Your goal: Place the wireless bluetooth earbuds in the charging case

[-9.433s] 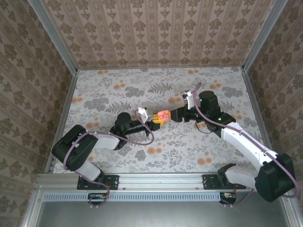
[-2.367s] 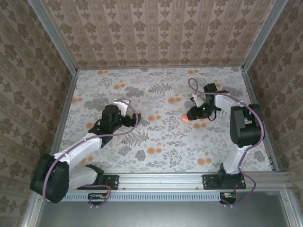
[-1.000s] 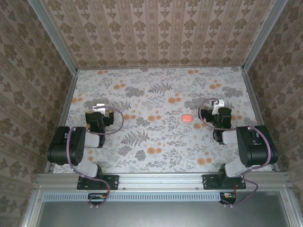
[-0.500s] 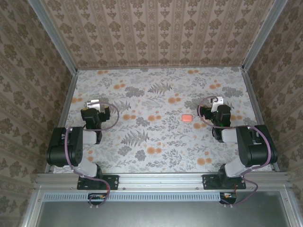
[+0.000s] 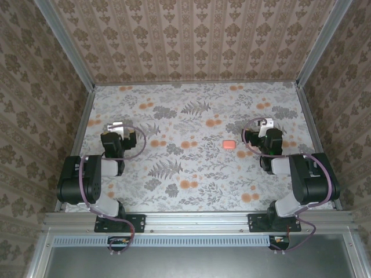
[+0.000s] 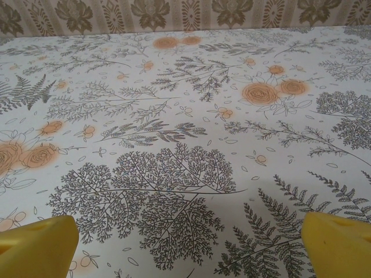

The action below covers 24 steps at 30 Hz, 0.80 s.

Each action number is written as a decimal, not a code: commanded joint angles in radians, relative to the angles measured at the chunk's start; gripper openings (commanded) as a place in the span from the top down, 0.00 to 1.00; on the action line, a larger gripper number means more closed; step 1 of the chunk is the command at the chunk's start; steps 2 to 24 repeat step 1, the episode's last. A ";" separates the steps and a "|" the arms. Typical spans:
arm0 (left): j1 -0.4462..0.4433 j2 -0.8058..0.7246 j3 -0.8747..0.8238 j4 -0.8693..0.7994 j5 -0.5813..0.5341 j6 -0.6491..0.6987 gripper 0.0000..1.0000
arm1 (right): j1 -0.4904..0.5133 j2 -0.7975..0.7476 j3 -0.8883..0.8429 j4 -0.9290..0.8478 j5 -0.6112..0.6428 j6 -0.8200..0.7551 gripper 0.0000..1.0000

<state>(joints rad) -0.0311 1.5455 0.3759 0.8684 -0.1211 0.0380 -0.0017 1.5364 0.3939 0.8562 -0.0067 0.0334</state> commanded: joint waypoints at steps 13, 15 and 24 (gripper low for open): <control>0.004 -0.010 0.023 -0.009 0.034 -0.003 0.00 | -0.001 -0.005 0.015 -0.002 0.002 0.002 0.00; 0.004 -0.010 0.023 -0.009 0.034 -0.003 0.00 | -0.001 -0.005 0.015 -0.002 0.002 0.002 0.00; 0.004 -0.010 0.023 -0.009 0.034 -0.003 0.00 | -0.001 -0.005 0.015 -0.002 0.002 0.002 0.00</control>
